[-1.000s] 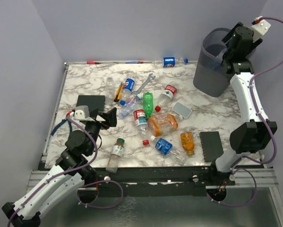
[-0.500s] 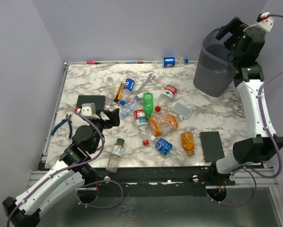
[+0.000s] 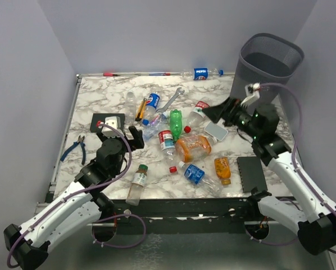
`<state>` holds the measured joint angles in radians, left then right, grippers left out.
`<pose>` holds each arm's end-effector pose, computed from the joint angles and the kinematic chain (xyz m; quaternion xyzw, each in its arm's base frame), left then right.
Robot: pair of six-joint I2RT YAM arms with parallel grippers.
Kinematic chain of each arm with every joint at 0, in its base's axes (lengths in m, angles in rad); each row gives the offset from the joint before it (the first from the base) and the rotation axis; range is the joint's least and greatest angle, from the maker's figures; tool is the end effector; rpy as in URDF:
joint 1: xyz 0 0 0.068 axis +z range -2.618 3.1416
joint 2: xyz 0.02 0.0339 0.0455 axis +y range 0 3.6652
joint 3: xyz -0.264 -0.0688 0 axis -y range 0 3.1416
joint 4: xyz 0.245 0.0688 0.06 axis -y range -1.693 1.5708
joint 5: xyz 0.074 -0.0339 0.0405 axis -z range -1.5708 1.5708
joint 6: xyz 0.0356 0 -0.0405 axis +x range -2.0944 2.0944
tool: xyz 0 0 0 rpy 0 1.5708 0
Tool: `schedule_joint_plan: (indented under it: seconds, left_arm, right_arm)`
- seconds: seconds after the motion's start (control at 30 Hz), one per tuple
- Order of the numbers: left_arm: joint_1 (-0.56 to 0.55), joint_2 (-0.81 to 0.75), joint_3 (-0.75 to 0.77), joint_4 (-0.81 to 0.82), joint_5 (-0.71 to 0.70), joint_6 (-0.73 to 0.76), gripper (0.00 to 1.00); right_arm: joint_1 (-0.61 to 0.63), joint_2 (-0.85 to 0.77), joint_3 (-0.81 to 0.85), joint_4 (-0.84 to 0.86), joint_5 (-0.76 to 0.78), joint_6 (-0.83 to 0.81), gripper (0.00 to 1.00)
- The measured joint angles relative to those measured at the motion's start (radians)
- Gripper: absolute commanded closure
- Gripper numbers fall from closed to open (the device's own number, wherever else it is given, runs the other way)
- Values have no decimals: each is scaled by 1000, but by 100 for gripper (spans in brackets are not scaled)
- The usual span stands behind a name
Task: Put the plastic bottles in the bin
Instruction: Pick up the plastic bottle from the corner of the board.
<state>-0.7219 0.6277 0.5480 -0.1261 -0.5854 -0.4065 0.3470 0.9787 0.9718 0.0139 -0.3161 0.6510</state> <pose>0.1307 -0.0889 0.2877 -0.0630 0.7624 -0.1337 0.6300 0.2087 0.0872 0.3916 -0.0050 0.7047 0.4327 0.5622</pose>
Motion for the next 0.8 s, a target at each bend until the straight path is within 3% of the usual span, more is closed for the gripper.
schedule_joint_plan:
  seconds: [0.13, 0.23, 0.4, 0.57, 0.8]
  left_arm:
    - [0, 3, 58, -109, -8, -59, 1]
    - [0, 12, 91, -195, 22, -130, 1]
    - [0, 136, 180, -410, 108, -295, 1]
    - [-5, 343, 260, -612, 181, -359, 1]
    - [-22, 384, 234, -730, 223, -422, 1]
  right_arm:
    - [1, -102, -341, -44, 5, 86, 0]
    - [0, -222, -459, -66, -29, 94, 0]
    - [0, -327, -499, -33, -106, 91, 0]
    - [0, -360, -512, -71, -138, 66, 0]
    - [0, -411, -512, -132, -140, 34, 0]
